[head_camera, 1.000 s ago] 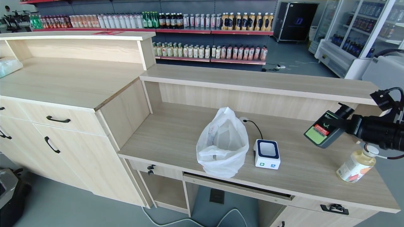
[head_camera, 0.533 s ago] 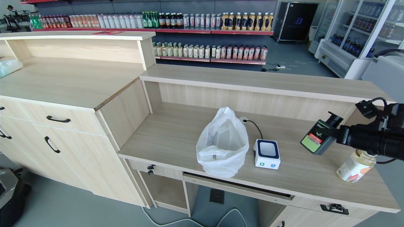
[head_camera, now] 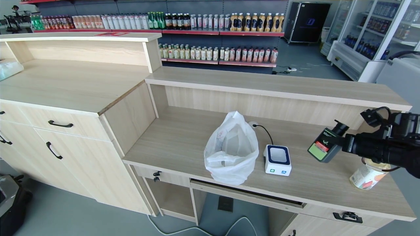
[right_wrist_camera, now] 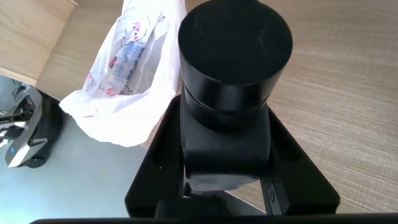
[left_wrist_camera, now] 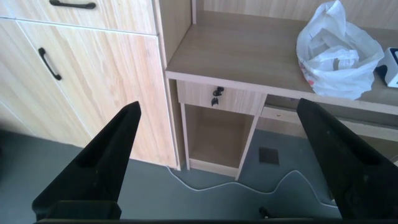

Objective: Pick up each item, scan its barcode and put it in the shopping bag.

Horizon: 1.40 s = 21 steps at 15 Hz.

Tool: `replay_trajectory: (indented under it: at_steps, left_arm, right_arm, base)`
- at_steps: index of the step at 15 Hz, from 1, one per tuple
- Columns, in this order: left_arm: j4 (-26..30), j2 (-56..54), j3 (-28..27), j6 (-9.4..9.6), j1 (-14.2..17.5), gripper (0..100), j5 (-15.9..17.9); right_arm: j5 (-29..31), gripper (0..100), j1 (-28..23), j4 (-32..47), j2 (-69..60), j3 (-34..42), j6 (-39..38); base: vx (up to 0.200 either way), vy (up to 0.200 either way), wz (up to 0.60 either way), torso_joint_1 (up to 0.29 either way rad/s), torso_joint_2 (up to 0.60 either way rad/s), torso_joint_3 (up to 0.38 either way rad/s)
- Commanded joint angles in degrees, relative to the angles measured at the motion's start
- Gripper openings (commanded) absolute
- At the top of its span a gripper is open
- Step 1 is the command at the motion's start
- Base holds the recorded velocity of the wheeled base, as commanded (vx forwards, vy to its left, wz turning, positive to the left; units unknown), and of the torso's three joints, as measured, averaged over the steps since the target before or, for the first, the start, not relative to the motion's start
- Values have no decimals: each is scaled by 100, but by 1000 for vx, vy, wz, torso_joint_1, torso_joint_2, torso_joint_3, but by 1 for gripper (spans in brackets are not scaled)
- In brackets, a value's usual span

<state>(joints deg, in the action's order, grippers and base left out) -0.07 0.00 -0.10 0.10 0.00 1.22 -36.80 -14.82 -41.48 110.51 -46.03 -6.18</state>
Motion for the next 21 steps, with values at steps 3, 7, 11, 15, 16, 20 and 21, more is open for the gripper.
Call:
replay_trajectory:
  at_steps: [3, 7, 11, 15, 16, 20, 21]
  left_arm:
    - [-1, 0, 1, -1, 0, 100, 1]
    - [-1, 0, 1, -1, 0, 100, 1]
    - [-1, 0, 1, -1, 0, 100, 1]
    - [-1, 9, 1, -1, 0, 100, 1]
    - [-1, 0, 1, -1, 0, 100, 1]
    - [-1, 0, 1, -1, 0, 100, 1]
    - [-1, 0, 1, -1, 0, 100, 1]
  right_arm:
    - [-2, 0, 15, -211, 226, -37, -24]
    - [-11, 0, 182, -466, 428, -64, -41]
    - [-2, 0, 331, -527, 472, -143, -50]
    - [-2, 0, 349, -527, 507, -196, -50]
    - [-2, 0, 357, -527, 507, -204, -50]
    - [-2, 0, 357, -615, 568, -213, -59]
    - [-2, 0, 357, -633, 577, -213, -67]
  base:
    - [0, 0, 0, 0, 0, 0]
    - [0, 0, 0, 0, 0, 0]
    - [0, 0, 0, 0, 0, 0]
    - [0, 0, 0, 0, 0, 0]
    - [0, 0, 0, 0, 0, 0]
    - [0, 0, 0, 0, 0, 0]
    - [0, 0, 0, 0, 0, 0]
